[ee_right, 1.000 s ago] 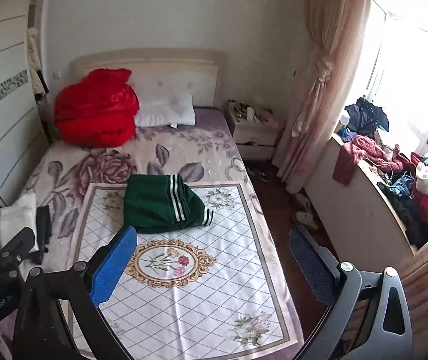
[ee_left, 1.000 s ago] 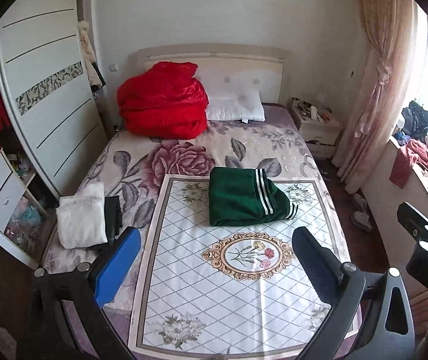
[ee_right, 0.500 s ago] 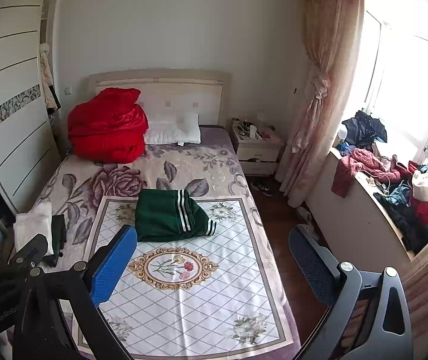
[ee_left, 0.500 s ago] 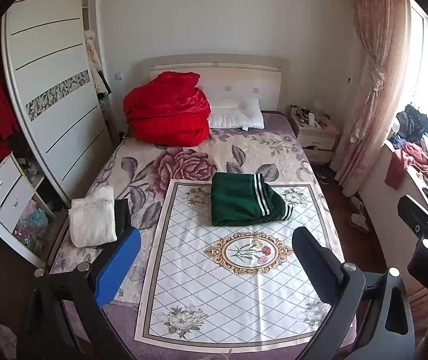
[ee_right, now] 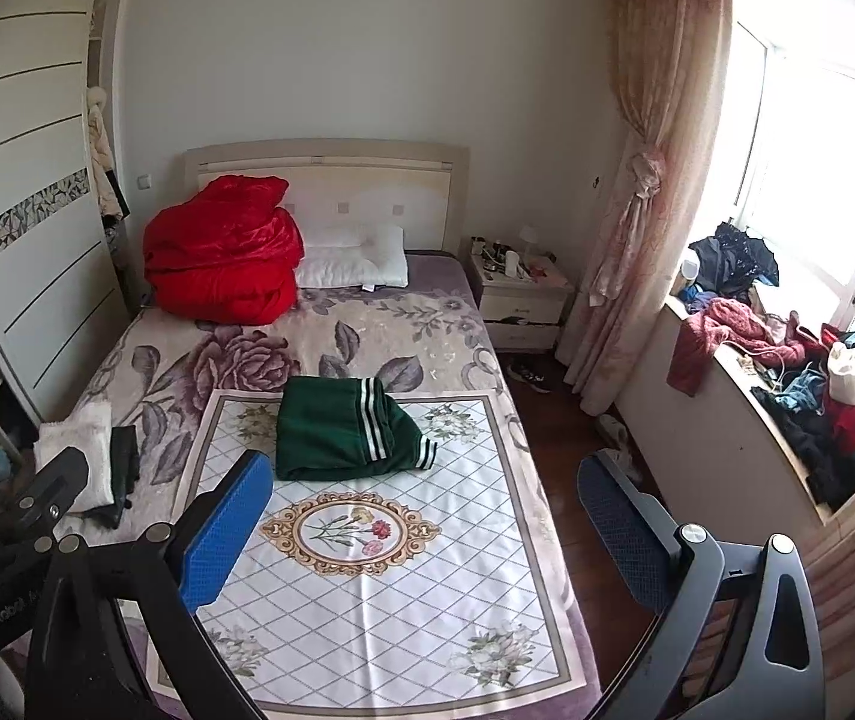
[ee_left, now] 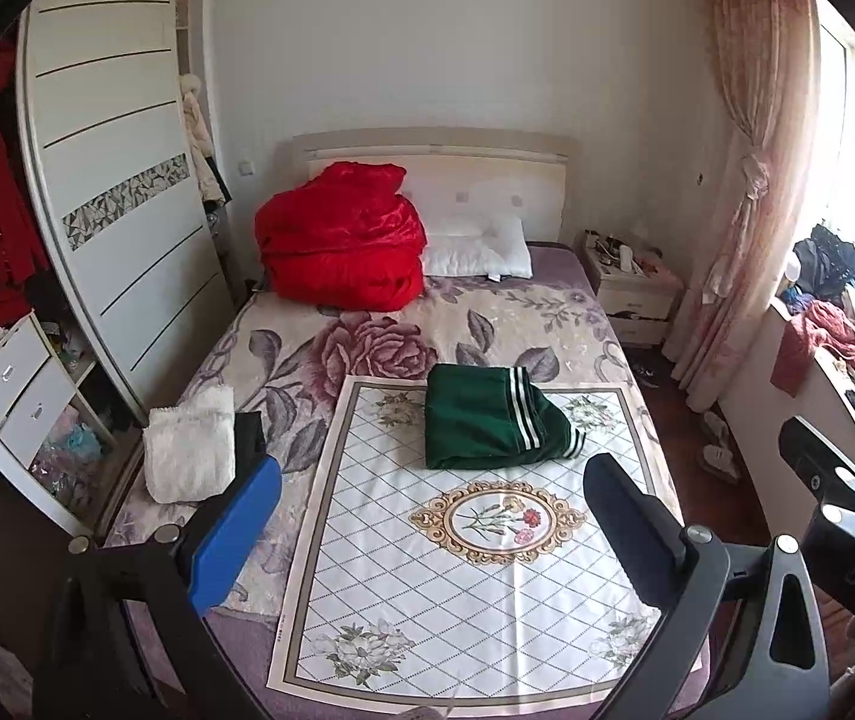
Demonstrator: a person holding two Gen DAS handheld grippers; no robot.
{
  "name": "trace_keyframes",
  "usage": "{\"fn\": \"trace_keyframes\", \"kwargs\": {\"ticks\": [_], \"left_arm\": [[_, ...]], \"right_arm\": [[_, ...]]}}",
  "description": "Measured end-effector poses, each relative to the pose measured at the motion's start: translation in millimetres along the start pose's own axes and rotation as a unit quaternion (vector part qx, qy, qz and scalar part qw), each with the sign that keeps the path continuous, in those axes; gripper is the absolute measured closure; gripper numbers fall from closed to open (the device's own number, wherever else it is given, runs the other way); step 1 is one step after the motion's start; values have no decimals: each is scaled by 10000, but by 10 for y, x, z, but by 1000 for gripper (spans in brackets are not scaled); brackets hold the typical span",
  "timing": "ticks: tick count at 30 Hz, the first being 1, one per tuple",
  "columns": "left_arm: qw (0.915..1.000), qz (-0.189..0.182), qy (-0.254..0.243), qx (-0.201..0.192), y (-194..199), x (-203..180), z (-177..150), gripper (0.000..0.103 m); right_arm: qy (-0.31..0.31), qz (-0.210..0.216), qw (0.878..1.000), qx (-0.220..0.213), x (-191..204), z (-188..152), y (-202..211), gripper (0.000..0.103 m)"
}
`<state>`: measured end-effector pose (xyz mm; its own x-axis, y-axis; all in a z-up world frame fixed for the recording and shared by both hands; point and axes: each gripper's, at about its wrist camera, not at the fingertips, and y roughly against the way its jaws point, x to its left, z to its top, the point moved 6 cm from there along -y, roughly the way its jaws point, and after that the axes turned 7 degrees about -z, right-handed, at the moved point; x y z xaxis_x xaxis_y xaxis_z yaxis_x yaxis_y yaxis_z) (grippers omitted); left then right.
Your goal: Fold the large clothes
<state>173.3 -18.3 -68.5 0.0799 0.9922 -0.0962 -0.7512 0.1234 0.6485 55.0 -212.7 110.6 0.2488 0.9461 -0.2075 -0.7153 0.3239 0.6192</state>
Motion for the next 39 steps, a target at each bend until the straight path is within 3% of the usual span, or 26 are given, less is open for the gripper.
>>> {"fn": "trace_keyframes", "kwargs": {"ticks": [13, 39], "left_arm": [[10000, 18, 49, -42, 23, 24, 43, 0], [9999, 95, -5, -144, 75, 55, 147, 0]], "right_arm": [[42, 38, 10000, -63, -4, 122, -184, 0], [-3, 12, 9999, -143, 7, 132, -148, 0]]}}
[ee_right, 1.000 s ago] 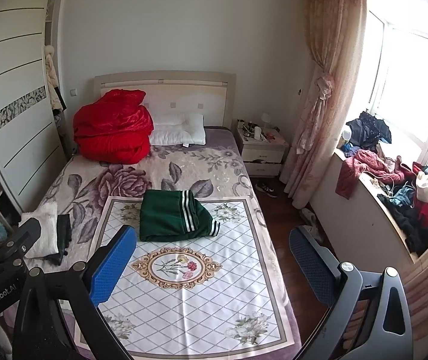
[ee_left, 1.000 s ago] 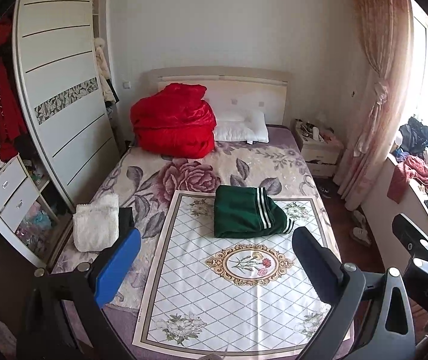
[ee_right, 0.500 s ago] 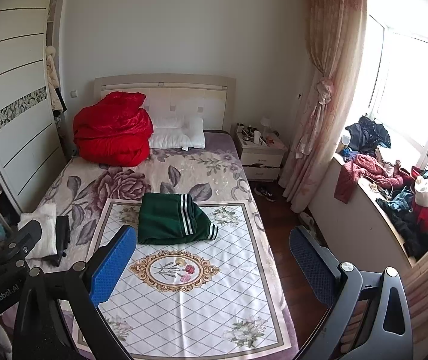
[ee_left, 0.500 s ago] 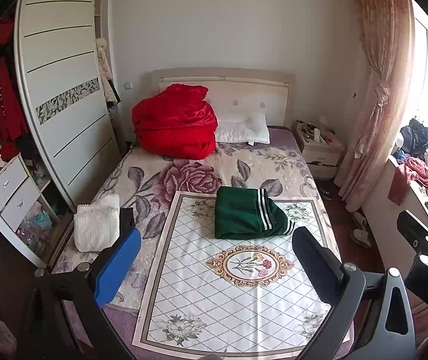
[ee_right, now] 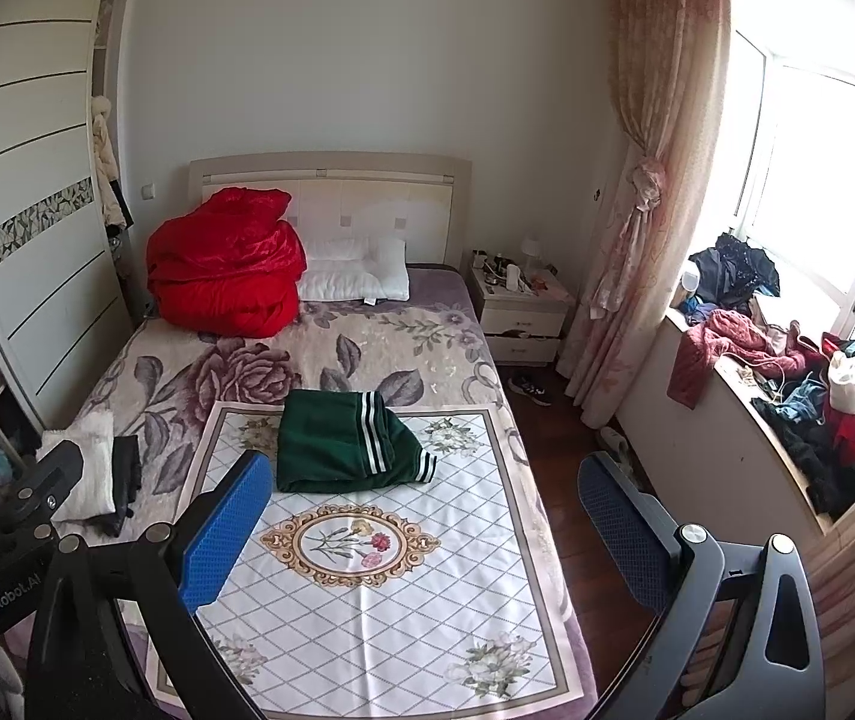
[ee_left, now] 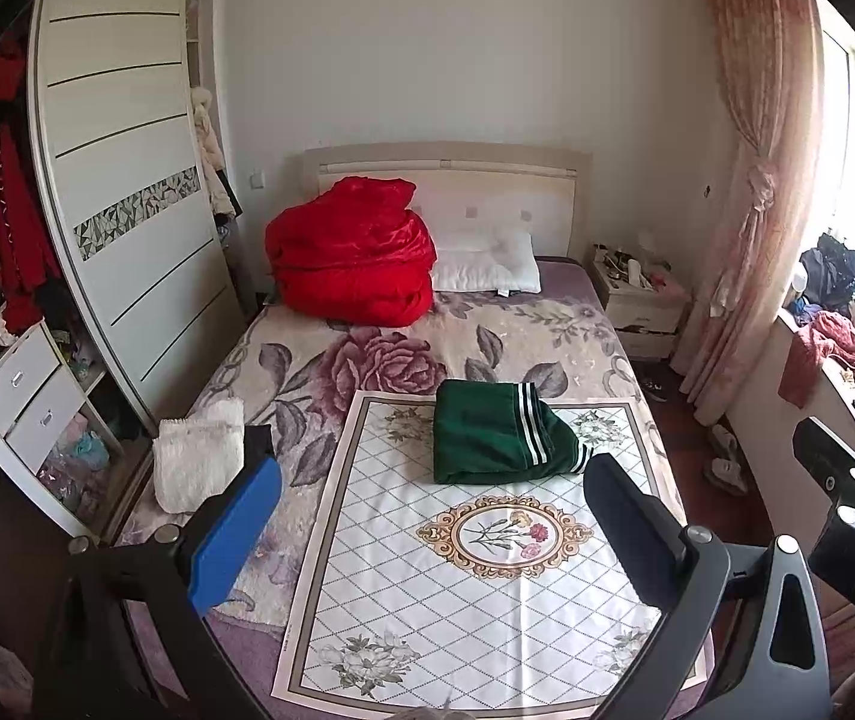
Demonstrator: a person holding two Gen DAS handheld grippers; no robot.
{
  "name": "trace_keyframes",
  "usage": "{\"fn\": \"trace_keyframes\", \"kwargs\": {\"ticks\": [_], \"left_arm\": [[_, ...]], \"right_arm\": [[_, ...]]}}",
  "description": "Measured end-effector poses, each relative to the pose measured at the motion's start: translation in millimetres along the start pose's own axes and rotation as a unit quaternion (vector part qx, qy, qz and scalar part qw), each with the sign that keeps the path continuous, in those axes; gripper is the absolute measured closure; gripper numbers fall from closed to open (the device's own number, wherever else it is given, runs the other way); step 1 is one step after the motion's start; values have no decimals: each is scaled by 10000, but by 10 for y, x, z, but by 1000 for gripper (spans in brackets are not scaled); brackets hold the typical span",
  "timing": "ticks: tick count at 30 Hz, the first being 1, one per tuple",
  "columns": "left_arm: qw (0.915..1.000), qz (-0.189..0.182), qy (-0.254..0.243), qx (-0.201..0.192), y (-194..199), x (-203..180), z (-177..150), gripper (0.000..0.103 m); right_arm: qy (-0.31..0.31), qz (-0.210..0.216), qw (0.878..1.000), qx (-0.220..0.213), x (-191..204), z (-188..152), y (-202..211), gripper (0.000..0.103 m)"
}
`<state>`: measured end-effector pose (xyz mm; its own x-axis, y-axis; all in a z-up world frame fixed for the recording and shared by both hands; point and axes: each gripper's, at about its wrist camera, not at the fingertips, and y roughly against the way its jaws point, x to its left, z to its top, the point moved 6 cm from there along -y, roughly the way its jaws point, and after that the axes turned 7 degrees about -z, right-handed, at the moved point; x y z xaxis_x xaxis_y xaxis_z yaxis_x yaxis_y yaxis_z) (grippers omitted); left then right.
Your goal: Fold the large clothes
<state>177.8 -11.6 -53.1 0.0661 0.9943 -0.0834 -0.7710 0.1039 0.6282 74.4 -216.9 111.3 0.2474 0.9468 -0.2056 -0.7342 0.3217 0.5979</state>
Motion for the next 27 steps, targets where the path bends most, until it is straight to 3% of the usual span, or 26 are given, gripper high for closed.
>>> {"fn": "trace_keyframes", "kwargs": {"ticks": [27], "left_arm": [[10000, -14, -44, -49, 29, 47, -5, 0]], "right_arm": [[-62, -27, 10000, -6, 2, -97, 150, 0]]}}
